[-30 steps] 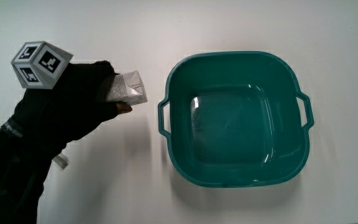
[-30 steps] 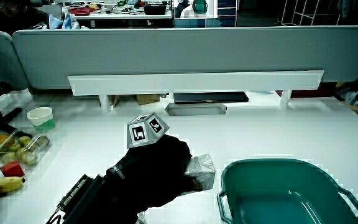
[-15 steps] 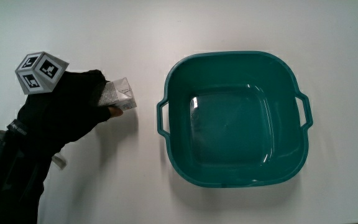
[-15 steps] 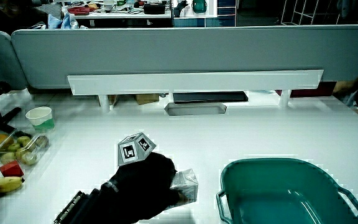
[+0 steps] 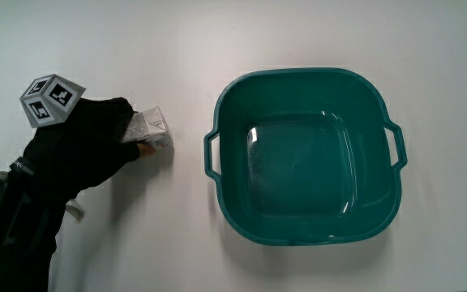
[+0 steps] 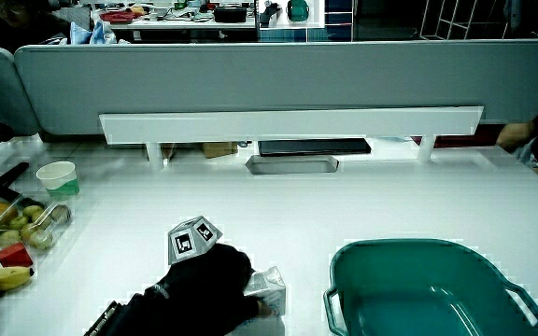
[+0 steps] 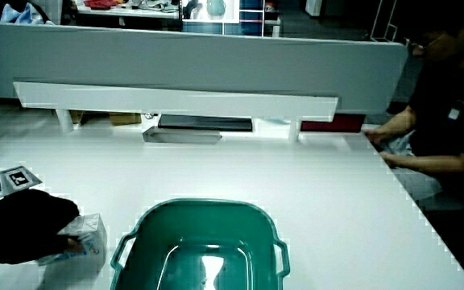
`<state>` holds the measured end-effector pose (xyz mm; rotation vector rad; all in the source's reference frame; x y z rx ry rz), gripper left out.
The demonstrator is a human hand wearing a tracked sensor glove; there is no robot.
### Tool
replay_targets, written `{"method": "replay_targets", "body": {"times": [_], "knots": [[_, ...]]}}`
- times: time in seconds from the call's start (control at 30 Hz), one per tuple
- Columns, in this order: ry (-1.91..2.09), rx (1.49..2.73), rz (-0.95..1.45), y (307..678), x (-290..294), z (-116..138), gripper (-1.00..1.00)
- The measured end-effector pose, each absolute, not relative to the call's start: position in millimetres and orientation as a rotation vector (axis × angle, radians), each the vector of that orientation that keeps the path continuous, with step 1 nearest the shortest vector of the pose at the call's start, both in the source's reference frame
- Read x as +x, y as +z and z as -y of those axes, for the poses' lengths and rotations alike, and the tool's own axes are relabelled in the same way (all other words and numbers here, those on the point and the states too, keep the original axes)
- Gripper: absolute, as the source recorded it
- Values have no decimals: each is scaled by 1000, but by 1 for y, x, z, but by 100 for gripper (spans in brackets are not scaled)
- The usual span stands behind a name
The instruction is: Place milk on desk
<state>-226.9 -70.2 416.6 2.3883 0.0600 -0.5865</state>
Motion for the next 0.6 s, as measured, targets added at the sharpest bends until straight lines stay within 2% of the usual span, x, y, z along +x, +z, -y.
{"method": "replay_targets", "body": {"times": [0.23,0.37,0.4,0.6], "knots": [[-612,2348,-60,428,-234,68,0],[-605,2373,-60,426,-233,70,0],[-622,2333,-63,429,-235,69,-4],[-615,2301,-35,431,-237,66,-30]]}}
